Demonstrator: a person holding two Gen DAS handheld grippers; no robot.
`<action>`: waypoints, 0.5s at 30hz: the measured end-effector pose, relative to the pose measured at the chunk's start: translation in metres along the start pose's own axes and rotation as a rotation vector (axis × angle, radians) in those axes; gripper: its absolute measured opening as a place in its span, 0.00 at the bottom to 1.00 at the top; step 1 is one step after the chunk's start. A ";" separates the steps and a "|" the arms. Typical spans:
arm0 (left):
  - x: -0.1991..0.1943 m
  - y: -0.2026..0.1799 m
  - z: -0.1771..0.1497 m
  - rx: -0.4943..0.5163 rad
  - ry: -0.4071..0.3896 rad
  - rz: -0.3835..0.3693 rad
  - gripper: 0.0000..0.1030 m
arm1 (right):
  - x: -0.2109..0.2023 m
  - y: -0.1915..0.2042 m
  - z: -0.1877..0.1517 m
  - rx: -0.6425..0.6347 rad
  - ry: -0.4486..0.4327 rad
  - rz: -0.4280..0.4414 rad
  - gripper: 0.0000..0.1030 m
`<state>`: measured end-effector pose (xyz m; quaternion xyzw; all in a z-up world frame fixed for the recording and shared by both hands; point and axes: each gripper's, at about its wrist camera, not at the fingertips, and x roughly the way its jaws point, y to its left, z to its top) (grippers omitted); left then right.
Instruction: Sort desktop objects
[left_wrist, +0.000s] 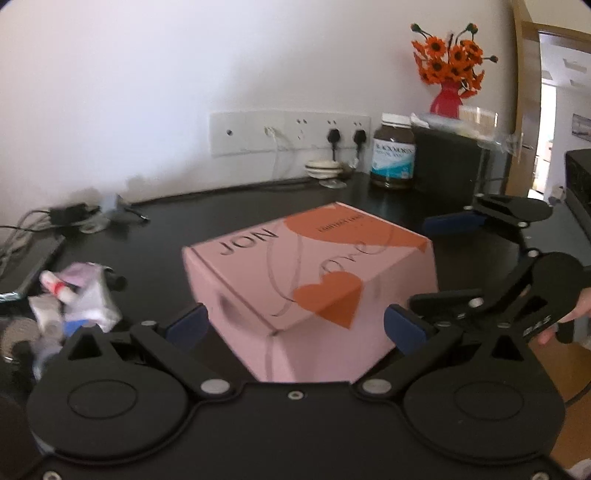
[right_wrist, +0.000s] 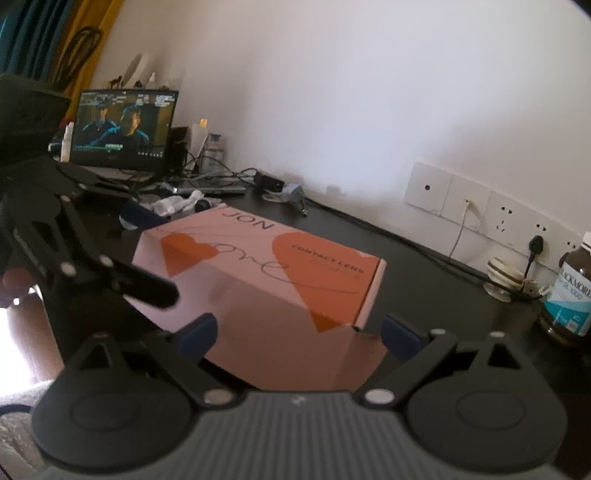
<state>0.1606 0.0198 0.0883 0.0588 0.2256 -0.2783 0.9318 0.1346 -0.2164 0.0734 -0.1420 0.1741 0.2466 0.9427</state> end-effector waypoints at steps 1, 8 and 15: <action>-0.001 0.002 0.000 -0.003 0.001 -0.002 1.00 | -0.003 -0.002 -0.001 -0.001 -0.009 -0.005 0.92; -0.002 -0.001 -0.004 0.025 0.015 -0.023 1.00 | -0.007 -0.012 -0.002 -0.010 -0.009 -0.006 0.89; 0.004 -0.010 -0.011 0.026 0.041 -0.053 1.00 | 0.004 -0.004 -0.004 -0.109 0.047 0.052 0.89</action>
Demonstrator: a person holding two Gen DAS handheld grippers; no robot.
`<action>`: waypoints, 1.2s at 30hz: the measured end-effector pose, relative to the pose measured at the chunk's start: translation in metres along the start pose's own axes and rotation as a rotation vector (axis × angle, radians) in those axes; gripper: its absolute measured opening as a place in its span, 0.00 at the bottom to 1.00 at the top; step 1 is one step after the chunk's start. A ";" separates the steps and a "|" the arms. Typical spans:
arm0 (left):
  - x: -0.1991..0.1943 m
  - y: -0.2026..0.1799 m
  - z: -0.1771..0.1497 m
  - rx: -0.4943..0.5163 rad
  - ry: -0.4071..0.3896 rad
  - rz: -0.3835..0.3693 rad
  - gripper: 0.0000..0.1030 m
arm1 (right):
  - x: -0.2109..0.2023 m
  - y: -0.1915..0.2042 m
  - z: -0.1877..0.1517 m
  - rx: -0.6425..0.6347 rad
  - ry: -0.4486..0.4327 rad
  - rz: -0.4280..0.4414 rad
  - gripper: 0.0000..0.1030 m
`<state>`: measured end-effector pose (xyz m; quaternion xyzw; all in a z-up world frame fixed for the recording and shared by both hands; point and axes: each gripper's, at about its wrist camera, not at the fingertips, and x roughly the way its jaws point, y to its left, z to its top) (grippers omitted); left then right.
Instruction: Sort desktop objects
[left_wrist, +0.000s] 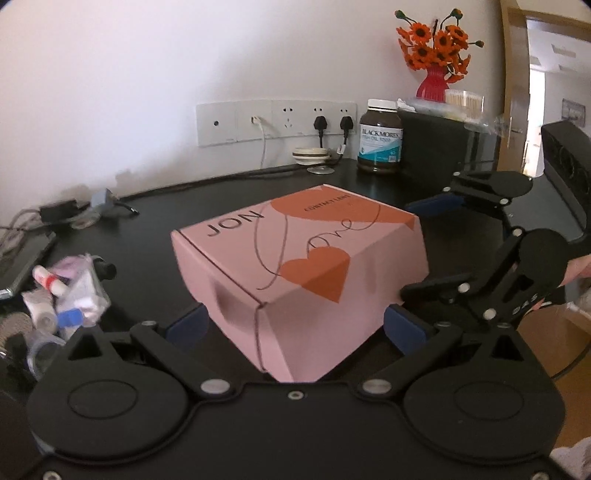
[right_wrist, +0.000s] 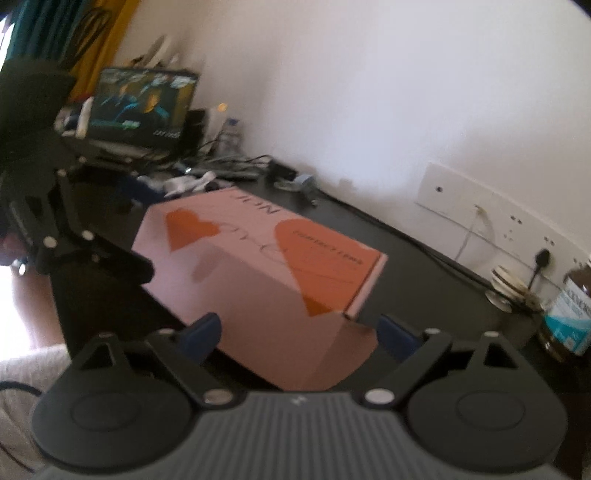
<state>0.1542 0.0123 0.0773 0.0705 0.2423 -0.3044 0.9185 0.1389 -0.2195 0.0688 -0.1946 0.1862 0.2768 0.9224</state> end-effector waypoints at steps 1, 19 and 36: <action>0.002 0.000 0.000 -0.008 0.004 -0.013 1.00 | 0.001 0.001 0.000 -0.007 0.003 0.004 0.89; -0.007 -0.009 -0.009 0.019 0.000 -0.004 1.00 | -0.022 0.019 -0.004 0.008 -0.043 0.015 0.90; -0.028 0.008 -0.016 -0.054 -0.047 0.042 1.00 | -0.054 0.047 -0.009 -0.204 -0.076 -0.132 0.86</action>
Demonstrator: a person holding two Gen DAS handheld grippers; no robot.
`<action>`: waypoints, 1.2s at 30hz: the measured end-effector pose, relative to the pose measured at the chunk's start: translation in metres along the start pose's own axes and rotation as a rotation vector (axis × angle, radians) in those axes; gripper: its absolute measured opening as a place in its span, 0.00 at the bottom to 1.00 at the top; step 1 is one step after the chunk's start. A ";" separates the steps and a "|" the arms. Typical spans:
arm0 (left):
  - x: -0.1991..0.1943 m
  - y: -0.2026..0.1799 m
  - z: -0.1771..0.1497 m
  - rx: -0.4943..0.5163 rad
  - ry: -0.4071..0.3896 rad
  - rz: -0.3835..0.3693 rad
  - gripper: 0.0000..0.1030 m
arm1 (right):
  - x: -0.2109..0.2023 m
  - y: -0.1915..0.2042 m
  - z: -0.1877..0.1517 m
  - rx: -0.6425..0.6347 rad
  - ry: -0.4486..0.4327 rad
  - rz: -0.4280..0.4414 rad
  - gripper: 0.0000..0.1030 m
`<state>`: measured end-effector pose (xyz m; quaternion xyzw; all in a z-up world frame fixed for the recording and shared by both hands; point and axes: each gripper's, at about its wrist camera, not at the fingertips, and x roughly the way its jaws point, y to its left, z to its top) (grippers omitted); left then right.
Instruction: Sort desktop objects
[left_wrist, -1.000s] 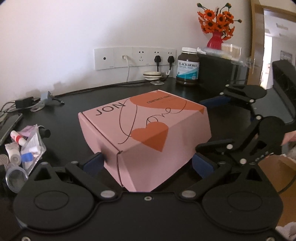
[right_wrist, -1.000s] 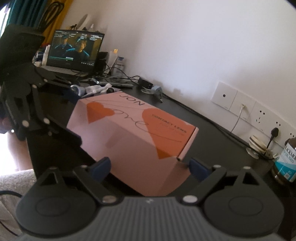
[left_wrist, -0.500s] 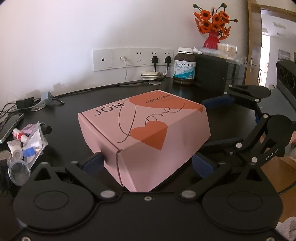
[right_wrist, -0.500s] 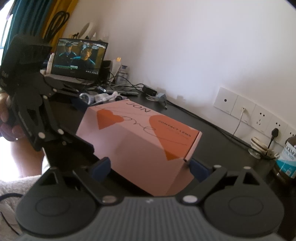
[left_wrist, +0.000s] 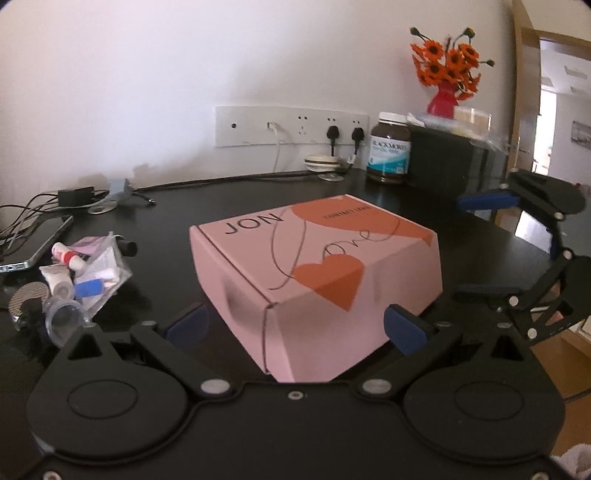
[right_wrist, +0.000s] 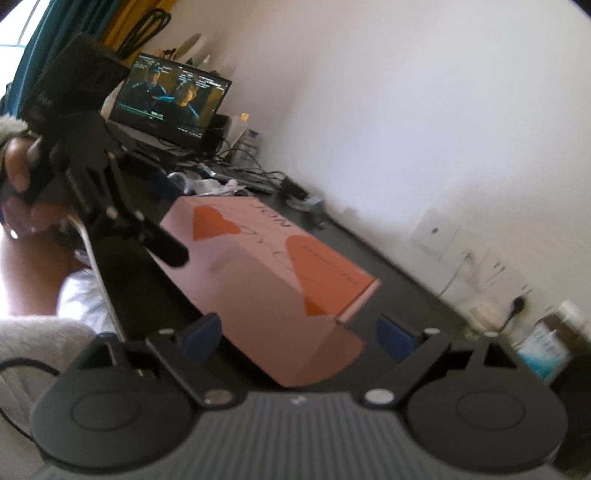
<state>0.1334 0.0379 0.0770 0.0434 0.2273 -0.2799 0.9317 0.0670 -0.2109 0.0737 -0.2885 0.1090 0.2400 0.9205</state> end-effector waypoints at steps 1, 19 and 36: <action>0.000 0.000 0.000 -0.003 -0.005 0.006 1.00 | -0.003 0.003 -0.001 -0.044 0.000 -0.036 0.84; 0.002 0.005 0.003 -0.057 -0.022 0.011 1.00 | 0.018 0.052 -0.014 -0.479 0.020 -0.167 0.78; 0.007 0.011 0.002 -0.088 -0.022 -0.056 1.00 | 0.061 0.018 0.015 -0.201 0.141 -0.004 0.65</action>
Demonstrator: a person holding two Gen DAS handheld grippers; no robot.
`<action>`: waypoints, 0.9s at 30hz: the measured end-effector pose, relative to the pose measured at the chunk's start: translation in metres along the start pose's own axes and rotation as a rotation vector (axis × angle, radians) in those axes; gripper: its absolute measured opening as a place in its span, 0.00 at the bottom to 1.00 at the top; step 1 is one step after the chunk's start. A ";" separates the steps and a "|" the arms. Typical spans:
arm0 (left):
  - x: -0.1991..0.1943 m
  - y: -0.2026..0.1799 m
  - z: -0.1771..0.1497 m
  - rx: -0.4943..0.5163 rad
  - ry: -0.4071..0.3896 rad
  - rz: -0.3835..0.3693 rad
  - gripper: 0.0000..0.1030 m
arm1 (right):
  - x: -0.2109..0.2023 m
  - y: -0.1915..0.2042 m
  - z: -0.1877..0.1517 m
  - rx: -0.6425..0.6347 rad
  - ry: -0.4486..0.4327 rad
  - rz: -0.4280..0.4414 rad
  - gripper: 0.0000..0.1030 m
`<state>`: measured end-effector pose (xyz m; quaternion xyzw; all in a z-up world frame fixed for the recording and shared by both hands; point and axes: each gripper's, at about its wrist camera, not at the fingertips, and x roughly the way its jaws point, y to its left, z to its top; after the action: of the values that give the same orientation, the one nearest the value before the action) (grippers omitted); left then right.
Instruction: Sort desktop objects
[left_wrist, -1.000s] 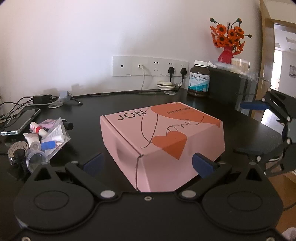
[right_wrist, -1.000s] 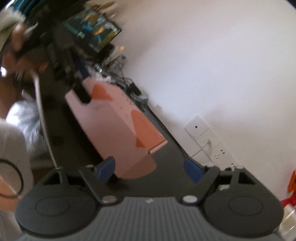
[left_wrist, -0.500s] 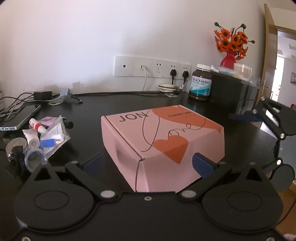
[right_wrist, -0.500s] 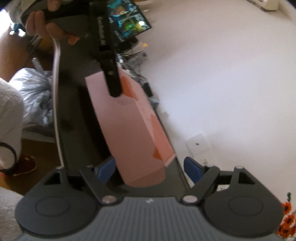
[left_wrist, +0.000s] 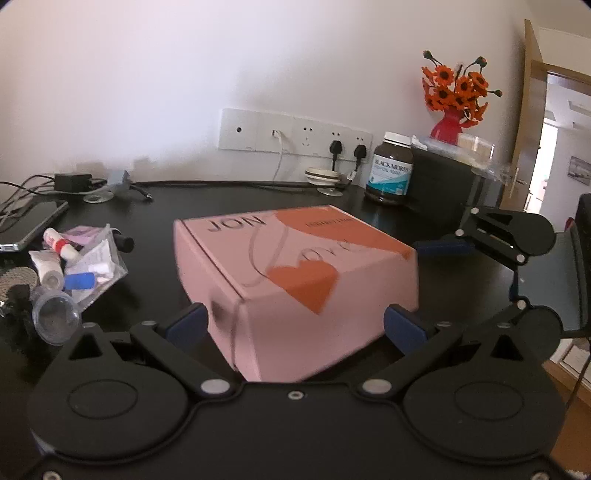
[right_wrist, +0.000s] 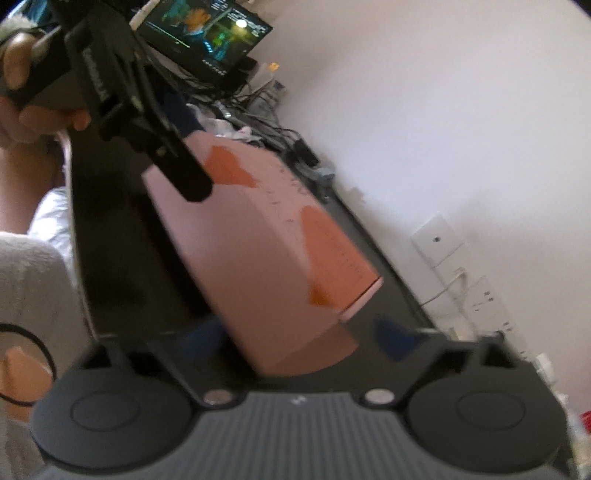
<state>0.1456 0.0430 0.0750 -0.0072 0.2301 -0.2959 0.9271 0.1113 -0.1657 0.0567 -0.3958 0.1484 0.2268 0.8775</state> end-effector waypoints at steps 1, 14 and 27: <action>0.001 0.000 0.000 0.003 0.003 0.001 1.00 | 0.001 -0.001 -0.001 0.015 -0.002 0.001 0.61; 0.004 0.000 -0.003 0.030 0.022 0.022 1.00 | -0.004 0.014 -0.005 -0.142 -0.002 -0.068 0.66; 0.003 0.012 -0.003 -0.018 -0.013 0.015 1.00 | 0.023 0.033 0.030 -0.477 0.009 -0.060 0.88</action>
<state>0.1532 0.0519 0.0688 -0.0157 0.2266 -0.2870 0.9306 0.1168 -0.1172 0.0451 -0.5972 0.0826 0.2274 0.7647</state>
